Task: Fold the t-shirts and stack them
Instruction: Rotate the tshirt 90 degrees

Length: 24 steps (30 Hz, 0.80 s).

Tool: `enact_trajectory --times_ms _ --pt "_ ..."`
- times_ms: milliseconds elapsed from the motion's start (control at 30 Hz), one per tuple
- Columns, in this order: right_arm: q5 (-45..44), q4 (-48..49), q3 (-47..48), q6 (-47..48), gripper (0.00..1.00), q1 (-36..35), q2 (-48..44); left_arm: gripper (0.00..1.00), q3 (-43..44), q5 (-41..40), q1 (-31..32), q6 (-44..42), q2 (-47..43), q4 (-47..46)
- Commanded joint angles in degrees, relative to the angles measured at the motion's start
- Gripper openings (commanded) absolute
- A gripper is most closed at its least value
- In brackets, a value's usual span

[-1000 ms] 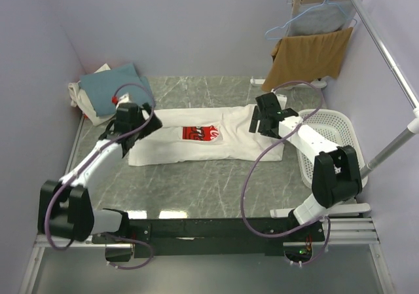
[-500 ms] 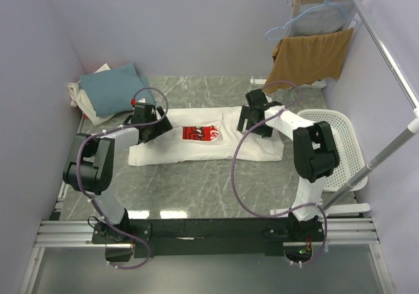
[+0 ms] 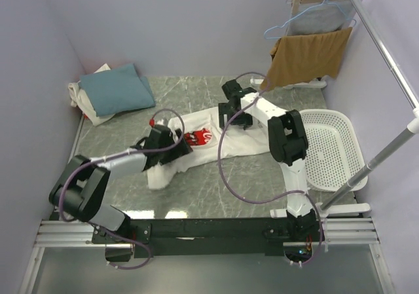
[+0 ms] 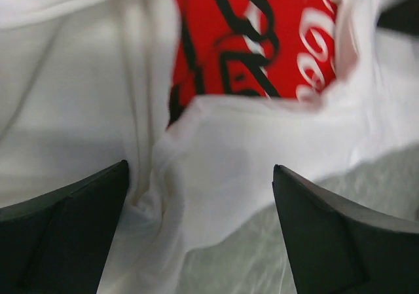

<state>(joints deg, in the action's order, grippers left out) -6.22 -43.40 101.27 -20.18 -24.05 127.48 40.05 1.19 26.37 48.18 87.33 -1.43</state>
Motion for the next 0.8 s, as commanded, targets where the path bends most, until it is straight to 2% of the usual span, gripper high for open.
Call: enact_trajectory --times_ms 0,133,167,267,333,400,433,467,500,533,600,700,767 --pt "2.7 -7.9 11.2 4.7 1.0 -3.8 8.5 1.0 -10.7 6.0 6.5 8.0 -4.4 11.0" --pt "5.6 -13.5 27.3 8.9 1.0 -6.0 16.7 0.99 -16.9 8.8 12.9 13.8 -10.9 11.5" --pt "7.1 -14.5 33.8 10.8 1.0 -6.4 19.4 0.99 -18.4 9.0 14.4 14.9 -12.3 12.5" --pt "14.5 -15.0 41.3 13.5 1.0 -6.2 21.3 0.99 -19.0 8.2 18.6 16.4 -17.3 15.7" --pt "15.4 -10.2 39.2 13.8 1.0 -5.7 18.5 1.0 -18.0 8.4 19.5 14.8 -20.9 18.2" --pt "14.9 -2.1 31.1 13.2 1.0 -4.3 10.4 0.99 -14.8 7.1 19.6 11.8 -24.2 20.3" --pt "14.5 1.4 27.4 13.1 1.0 -3.6 6.8 0.99 -13.2 5.5 19.6 10.7 -25.1 21.2" --pt "14.0 5.0 19.9 12.7 1.0 -3.0 -0.8 0.99 -9.1 3.8 19.6 9.7 -26.0 22.3" --pt "13.0 11.8 15.9 12.8 1.0 -1.8 -4.7 0.99 -6.7 -1.0 19.6 7.2 -26.8 24.1" --pt "12.1 14.5 12.6 12.6 1.0 -1.1 -8.4 0.99 -4.2 -4.0 19.5 6.1 -26.8 24.9" --pt "9.3 18.2 6.2 11.9 1.0 0.6 -16.5 0.99 3.6 -11.0 18.9 1.0 -24.9 25.2" --pt "3.8 16.3 1.0 10.9 1.0 1.1 -23.2 1.0 13.7 -15.7 16.7 -6.2 -19.1 23.2" --pt "-1.6 14.5 -3.3 8.7 1.0 1.3 -26.4 1.0 20.2 -15.0 14.9 -9.8 -13.1 19.3"
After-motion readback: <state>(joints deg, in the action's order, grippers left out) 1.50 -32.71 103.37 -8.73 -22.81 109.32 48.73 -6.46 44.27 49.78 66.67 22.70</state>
